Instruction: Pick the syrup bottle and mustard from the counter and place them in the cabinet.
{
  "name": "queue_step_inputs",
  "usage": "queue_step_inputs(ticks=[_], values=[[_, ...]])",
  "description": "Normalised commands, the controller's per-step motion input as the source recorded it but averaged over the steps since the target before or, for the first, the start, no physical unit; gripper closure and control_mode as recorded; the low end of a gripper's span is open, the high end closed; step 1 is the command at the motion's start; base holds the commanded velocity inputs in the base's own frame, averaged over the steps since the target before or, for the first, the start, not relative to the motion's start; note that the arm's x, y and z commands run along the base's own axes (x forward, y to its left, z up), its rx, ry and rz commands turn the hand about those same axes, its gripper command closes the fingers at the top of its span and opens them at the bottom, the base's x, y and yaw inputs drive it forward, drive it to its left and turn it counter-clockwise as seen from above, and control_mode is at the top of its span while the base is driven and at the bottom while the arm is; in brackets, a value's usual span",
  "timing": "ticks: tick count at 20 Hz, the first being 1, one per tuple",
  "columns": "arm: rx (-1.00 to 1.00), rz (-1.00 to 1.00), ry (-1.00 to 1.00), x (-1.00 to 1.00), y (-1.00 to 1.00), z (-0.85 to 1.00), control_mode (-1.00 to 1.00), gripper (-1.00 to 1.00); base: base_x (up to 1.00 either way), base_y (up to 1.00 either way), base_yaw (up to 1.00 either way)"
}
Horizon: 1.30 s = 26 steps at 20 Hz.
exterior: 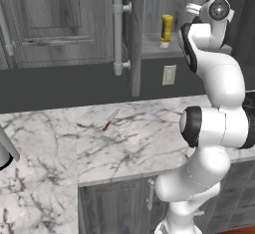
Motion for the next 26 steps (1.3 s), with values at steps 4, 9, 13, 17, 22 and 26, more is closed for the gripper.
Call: queue_step_inputs(ticks=[4, 9, 13, 17, 22, 26], values=[[0.00, 0.00, 0.03, 0.17, 0.07, -0.12, -1.00, 1.00, 0.00, 0.00, 0.00], [0.00, 0.00, 0.00, 0.13, 0.03, -0.14, -1.00, 1.00, 0.00, 0.00, 0.00], [0.00, 0.00, 0.00, 0.17, 0.02, -0.12, -1.00, 1.00, 0.00, 0.00, 0.00], [0.00, 0.01, 0.00, 0.19, 0.00, -0.15, -1.00, 1.00, 0.00, 0.00, 0.00], [0.00, 0.03, 0.00, 0.04, 0.00, -0.11, -1.00, 1.00, 0.00, 0.00, 0.00], [0.00, 0.02, 0.00, 0.10, 0.00, -0.13, -1.00, 1.00, 0.00, 0.00, 0.00]])
